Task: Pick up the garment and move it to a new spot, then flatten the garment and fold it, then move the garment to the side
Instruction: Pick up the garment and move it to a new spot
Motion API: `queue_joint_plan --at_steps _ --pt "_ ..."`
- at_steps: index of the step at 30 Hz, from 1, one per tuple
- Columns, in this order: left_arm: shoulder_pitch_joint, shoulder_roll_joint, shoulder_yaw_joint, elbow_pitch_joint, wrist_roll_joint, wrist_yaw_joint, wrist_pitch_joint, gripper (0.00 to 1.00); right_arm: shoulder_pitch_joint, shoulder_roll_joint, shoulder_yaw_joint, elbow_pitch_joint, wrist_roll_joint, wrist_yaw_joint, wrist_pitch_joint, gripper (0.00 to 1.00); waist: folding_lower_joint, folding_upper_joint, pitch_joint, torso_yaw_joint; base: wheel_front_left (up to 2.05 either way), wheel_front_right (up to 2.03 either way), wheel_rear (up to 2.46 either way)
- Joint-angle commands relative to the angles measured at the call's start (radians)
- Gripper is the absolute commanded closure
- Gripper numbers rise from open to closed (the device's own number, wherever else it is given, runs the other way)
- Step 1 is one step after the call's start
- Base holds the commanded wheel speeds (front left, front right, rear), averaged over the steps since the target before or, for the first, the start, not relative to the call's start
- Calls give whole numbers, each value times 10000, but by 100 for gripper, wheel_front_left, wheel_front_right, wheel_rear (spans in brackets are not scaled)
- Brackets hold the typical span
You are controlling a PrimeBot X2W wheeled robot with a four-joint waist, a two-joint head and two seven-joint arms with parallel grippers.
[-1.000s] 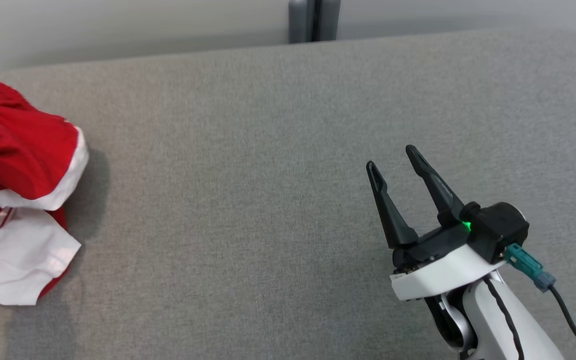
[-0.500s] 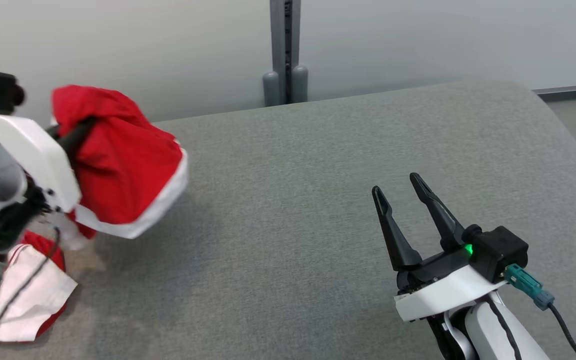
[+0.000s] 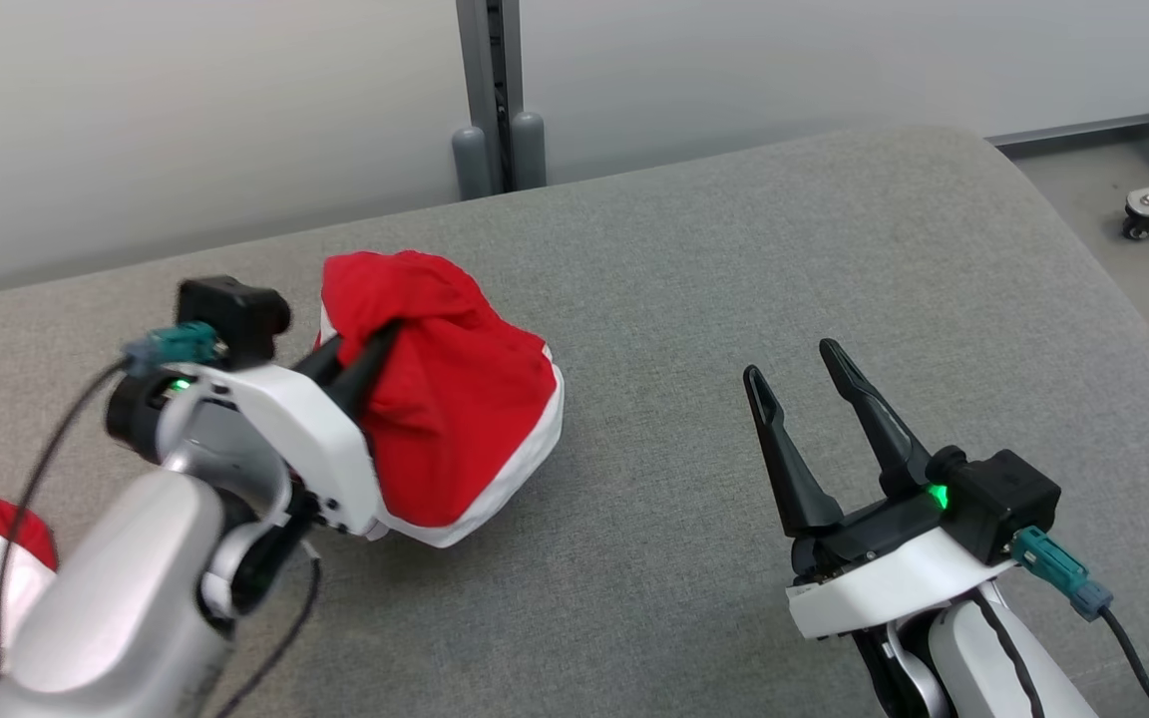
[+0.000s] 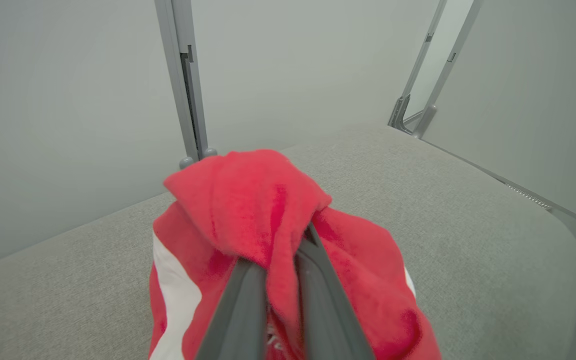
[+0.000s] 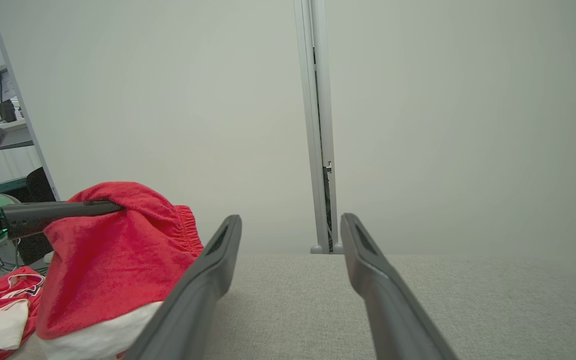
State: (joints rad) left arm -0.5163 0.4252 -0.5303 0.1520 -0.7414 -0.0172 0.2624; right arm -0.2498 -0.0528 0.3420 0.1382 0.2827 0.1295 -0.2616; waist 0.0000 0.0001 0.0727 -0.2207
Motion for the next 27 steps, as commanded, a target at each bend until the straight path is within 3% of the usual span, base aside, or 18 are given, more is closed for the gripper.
queue_joint_plan --at_steps 1,9,10,11,17,21,27 --pt "111 -245 -114 249 199 -11 -422 100 -27 -16 -7 -48 70 23 -52 0 0 -1 131 -94 0 0 0" --pt "71 -1462 -1157 2634 1136 -371 -2106 100 -93 -19 -47 12 3 23 -52 0 0 -1 375 -97 0 0 0" --pt "10 -1579 -1254 2926 1190 -442 -2258 64 -89 -17 -59 28 -7 23 -52 0 0 -1 374 -67 0 0 0" --pt "-96 -1711 -1321 3190 1247 -492 -2426 0 -78 -18 -67 51 -19 23 -52 0 0 -1 371 -31 0 0 0" --pt "-447 -2088 -1457 4199 1338 -740 -3398 0 39 -97 -124 226 -94 23 -52 0 0 -1 138 401 0 0 0" --pt "-300 -1948 -1412 4054 1295 -780 -3745 0 143 -150 -242 274 -98 23 -52 0 0 -1 -56 683 0 0 0" --pt "191 -1606 -1202 3253 1245 -497 -4090 0 324 -227 -327 292 -94 23 -52 0 0 -1 -288 1067 0 0 0"
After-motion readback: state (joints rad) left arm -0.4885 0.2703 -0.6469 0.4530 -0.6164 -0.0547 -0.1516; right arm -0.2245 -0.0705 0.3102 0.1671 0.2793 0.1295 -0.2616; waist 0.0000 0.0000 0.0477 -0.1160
